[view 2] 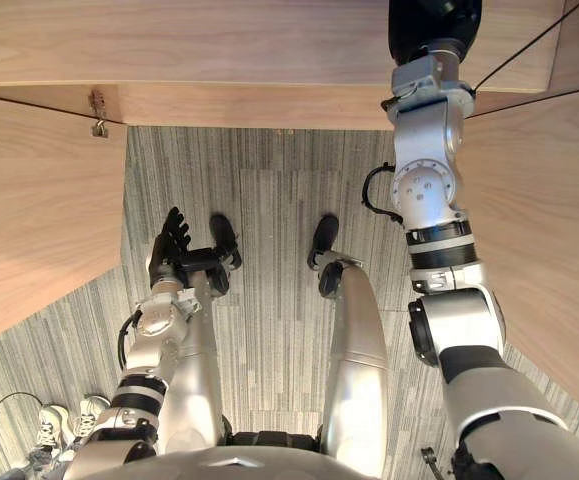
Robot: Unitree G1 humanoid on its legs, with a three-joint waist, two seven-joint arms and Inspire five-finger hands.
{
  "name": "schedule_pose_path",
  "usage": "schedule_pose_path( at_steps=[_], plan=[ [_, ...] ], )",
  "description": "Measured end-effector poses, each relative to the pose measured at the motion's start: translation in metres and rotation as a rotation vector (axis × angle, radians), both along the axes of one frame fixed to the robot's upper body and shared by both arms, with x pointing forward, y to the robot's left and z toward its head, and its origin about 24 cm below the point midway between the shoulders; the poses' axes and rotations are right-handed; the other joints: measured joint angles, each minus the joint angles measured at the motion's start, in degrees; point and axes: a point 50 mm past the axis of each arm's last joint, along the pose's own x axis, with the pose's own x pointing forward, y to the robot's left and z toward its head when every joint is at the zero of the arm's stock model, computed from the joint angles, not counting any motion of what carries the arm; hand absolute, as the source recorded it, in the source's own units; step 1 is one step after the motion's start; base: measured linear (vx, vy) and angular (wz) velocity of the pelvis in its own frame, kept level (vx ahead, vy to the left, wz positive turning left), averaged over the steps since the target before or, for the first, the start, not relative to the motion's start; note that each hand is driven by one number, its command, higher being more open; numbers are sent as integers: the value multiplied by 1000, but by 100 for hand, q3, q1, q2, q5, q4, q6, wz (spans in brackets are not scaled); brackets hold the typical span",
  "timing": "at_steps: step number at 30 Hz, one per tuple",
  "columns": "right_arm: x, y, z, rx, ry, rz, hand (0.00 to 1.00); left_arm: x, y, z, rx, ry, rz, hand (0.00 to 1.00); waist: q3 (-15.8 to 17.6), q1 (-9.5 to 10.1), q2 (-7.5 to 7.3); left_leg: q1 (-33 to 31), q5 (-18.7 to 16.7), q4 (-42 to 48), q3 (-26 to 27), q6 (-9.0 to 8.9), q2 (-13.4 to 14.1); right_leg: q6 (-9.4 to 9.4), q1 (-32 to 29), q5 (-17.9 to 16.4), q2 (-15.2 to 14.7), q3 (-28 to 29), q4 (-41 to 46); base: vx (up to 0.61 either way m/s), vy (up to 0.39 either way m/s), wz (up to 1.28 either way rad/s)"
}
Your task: Walk over to the cabinet, pick up the folder, carry it to the office cabinet, place the folder inside the office cabinet, then close the office cabinet door
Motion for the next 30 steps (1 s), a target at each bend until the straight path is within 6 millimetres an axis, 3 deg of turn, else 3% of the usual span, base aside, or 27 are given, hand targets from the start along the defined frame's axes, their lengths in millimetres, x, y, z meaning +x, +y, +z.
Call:
schedule_pose_path(
  at_steps=[5,9,21,30],
  plan=[
    [-13,3,-11,22,-26,30,100,0,0,-1,-6,5,3,100,0,4,0,29,-1,1,-3,0,0,2,35,-1,0,-1,-1,0,0,0],
    [-28,12,-27,153,-63,77,100,-1,0,-1,-23,7,19,100,0,0,0,42,-1,2,-1,0,0,11,44,-7,1,4,1,0,0,0],
    [-38,10,-70,255,15,83,100,-1,1,-3,-30,27,28,100,3,9,-5,136,-15,-18,28,-13,-7,37,109,-24,4,40,-9,11,35,0],
    [-39,12,-76,266,31,90,100,-1,2,-1,-31,19,44,100,32,23,-58,148,-70,28,66,-10,21,37,109,-24,27,73,-15,29,71,-3]
  ],
)
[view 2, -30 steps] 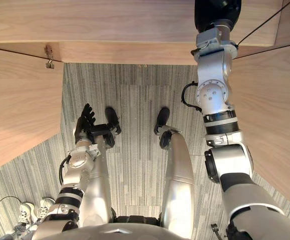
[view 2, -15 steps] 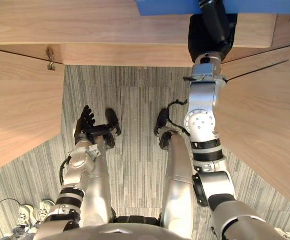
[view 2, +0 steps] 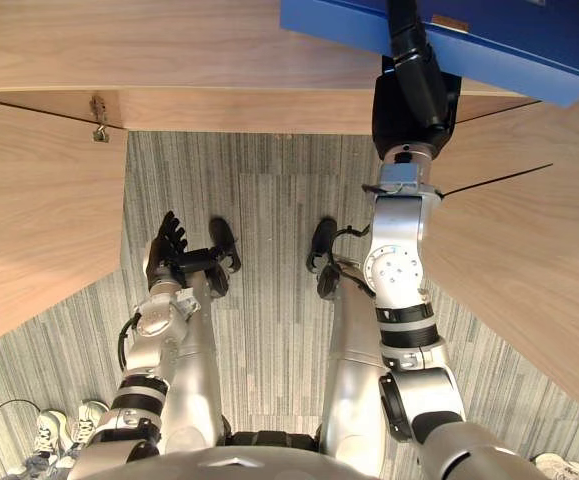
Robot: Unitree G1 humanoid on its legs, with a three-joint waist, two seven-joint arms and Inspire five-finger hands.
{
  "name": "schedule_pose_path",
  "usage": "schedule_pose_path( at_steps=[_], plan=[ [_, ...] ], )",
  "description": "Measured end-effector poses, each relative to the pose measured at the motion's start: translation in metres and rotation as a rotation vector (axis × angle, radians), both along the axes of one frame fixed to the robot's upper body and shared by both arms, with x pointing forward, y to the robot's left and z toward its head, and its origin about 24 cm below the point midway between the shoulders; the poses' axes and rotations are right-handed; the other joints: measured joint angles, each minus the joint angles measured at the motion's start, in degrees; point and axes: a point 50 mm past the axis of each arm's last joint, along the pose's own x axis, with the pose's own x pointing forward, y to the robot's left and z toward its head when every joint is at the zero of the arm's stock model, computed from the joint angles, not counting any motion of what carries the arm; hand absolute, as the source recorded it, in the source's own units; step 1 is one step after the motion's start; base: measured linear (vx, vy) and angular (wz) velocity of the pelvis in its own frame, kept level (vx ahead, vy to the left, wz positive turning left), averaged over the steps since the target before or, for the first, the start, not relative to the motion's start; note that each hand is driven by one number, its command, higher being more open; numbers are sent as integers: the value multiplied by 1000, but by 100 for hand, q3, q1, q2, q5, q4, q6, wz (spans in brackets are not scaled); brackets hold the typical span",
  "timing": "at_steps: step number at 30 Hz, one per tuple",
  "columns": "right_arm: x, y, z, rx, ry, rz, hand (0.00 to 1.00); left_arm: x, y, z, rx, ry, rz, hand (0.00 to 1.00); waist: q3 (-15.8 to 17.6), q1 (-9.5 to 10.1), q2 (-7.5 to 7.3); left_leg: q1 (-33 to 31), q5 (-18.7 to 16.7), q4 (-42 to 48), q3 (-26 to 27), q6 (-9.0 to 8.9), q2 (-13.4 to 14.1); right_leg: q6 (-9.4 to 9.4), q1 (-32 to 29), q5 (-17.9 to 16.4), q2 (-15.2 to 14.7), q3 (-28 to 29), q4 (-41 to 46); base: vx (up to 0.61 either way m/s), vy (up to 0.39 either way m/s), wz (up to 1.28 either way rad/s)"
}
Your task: Walk over to the cabinet, pick up the folder, carry it to the office cabinet, place the folder inside the office cabinet, then close the office cabinet door
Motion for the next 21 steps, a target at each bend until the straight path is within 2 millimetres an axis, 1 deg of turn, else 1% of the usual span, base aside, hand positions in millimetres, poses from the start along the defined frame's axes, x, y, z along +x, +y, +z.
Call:
schedule_pose_path(
  at_steps=[7,10,12,14,16,19,21],
  plan=[
    [0,1,6,-31,-19,6,100,0,0,0,0,0,1,100,1,4,-1,4,-35,46,2,12,7,2,26,1,-2,4,-1,15,38,-1],
    [0,5,17,-48,-52,19,100,0,0,0,0,0,1,100,1,3,-1,6,-36,46,4,13,6,7,26,4,-3,5,-2,0,0,0],
    [1,11,30,-55,-86,33,100,0,1,0,-1,0,1,100,1,4,-1,8,-35,42,3,13,6,7,25,4,-3,4,-1,0,0,0],
    [2,13,39,-54,-107,38,100,0,0,0,-1,0,1,100,1,5,-1,8,-35,42,3,13,6,6,25,4,-4,4,-1,0,0,0],
    [4,16,50,-56,-128,42,100,0,0,0,-1,-1,0,100,1,6,-1,8,-34,39,4,13,3,5,25,5,-8,3,-1,0,0,0],
    [10,19,60,-64,-130,43,100,0,0,0,-2,-1,-1,100,1,10,-1,8,-34,32,4,14,-1,2,25,7,-11,1,-4,0,0,0],
    [17,21,66,-77,-112,39,100,0,0,0,-2,-2,-2,100,2,10,0,8,-31,17,6,14,-5,2,24,7,-13,-2,-14,0,0,0]
  ],
)
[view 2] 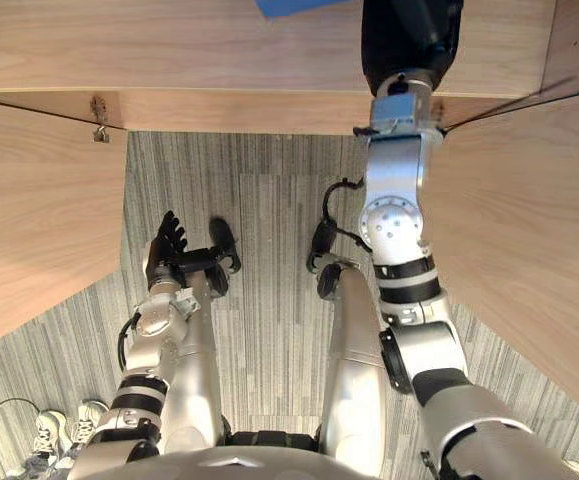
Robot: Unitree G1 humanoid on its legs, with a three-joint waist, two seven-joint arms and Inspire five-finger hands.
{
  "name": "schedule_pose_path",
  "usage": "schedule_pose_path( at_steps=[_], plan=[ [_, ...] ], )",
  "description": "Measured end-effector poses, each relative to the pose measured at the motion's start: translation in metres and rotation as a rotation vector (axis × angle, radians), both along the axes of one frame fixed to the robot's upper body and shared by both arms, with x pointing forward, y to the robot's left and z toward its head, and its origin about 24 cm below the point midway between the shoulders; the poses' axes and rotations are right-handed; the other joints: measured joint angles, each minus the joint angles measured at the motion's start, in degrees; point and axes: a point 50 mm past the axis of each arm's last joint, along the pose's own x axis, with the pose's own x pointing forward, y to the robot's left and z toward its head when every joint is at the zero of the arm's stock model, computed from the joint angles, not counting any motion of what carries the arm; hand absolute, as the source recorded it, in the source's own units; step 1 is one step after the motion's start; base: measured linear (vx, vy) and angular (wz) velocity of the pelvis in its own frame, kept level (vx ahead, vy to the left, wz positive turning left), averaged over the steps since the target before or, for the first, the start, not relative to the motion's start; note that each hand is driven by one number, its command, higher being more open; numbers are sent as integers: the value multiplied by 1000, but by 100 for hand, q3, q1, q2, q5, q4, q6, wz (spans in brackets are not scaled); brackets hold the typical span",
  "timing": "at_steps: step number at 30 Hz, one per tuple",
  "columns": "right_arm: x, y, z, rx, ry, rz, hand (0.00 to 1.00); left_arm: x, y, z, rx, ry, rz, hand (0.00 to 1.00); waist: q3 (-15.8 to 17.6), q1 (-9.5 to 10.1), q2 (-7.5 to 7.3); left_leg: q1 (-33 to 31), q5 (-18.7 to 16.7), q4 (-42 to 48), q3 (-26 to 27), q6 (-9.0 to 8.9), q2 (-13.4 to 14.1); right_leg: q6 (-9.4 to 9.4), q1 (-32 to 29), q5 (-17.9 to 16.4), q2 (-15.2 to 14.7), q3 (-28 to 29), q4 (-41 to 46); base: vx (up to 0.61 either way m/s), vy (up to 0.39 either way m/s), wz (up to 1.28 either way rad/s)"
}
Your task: Walk over to the cabinet, pick up the folder, carry it to the office cabinet, place the folder inside the office cabinet, then close the office cabinet door
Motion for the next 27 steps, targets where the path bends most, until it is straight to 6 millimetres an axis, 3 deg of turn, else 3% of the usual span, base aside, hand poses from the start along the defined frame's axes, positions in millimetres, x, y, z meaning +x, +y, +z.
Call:
schedule_pose_path(
  at_steps=[7,16,24,27],
  plan=[
    [21,3,17,-34,78,-27,100,0,-1,0,-2,-2,-6,100,3,7,5,0,43,-103,-5,6,-31,-19,-4,11,-18,-26,-52,8,13,3],
    [29,-5,24,-81,111,-63,100,0,-3,-1,3,-1,-21,100,2,7,7,29,101,-227,-9,27,-86,-31,47,27,-67,-85,-137,32,69,4],
    [25,-21,40,-446,36,-224,100,-2,-4,-8,23,31,-55,100,-6,-15,20,249,116,-397,89,40,-106,-23,271,95,-58,-94,-355,49,78,-1],
    [23,-26,43,-504,0,-254,100,-3,-6,-10,28,35,-71,100,-20,-1,27,292,116,-437,101,41,-113,-16,311,99,-61,-89,-387,52,61,0]
  ],
)
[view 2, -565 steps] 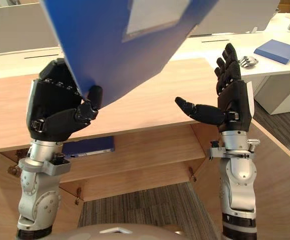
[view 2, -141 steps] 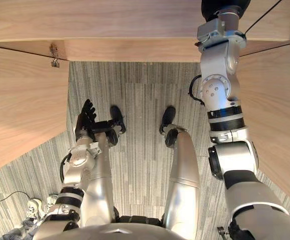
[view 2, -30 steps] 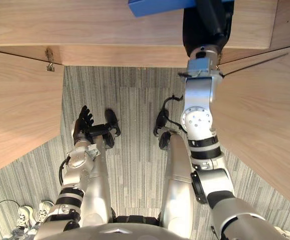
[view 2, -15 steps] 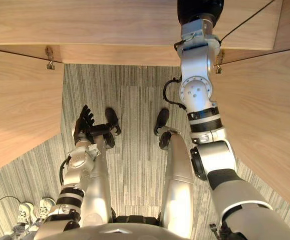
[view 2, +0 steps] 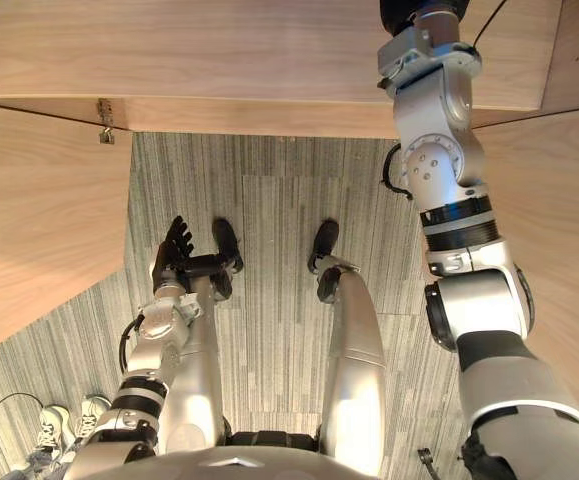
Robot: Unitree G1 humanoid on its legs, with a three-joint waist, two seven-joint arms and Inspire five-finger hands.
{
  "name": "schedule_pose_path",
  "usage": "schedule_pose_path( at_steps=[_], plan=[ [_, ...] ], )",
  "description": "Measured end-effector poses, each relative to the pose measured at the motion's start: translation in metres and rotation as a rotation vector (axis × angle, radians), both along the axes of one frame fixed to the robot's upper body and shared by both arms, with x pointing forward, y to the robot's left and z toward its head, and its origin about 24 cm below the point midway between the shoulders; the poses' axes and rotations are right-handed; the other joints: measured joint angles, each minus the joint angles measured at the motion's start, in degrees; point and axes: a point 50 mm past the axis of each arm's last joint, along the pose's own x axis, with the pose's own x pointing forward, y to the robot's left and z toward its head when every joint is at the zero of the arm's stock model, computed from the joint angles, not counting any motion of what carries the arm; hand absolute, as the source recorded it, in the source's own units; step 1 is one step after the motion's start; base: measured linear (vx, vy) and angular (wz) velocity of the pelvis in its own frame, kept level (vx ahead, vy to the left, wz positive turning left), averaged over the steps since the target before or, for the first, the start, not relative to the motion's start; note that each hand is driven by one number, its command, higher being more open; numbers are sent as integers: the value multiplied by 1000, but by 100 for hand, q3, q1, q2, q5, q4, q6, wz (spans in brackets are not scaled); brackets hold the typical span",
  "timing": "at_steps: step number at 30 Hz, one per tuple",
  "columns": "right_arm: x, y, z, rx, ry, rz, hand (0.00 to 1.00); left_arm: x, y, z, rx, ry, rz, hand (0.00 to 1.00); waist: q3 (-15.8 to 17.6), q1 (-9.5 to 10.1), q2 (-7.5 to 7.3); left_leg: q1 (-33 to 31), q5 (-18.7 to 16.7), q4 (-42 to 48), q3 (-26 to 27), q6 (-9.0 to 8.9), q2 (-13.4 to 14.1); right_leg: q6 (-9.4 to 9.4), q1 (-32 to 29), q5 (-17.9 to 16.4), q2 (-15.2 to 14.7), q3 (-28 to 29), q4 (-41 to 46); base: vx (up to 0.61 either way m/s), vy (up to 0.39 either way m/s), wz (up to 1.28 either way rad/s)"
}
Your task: Walk over to the cabinet, pick up the folder, carry it to the office cabinet, place the folder inside the office cabinet, then close the office cabinet door
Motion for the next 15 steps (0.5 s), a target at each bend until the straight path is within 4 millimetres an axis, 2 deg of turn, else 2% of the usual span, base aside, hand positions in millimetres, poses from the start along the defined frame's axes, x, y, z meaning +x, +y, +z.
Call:
schedule_pose_path(
  at_steps=[11,15],
  plan=[
    [-1,-5,1,-148,-26,-78,100,0,0,-1,7,-3,-16,100,-10,1,17,0,-4,11,28,4,1,3,-13,1,-2,10,-7,24,59,0],
    [-3,-9,3,-278,-51,-133,100,0,-1,-1,9,-7,-17,100,-11,7,19,-6,-9,26,28,11,2,3,-14,1,-2,10,-9,23,52,0]
  ],
)
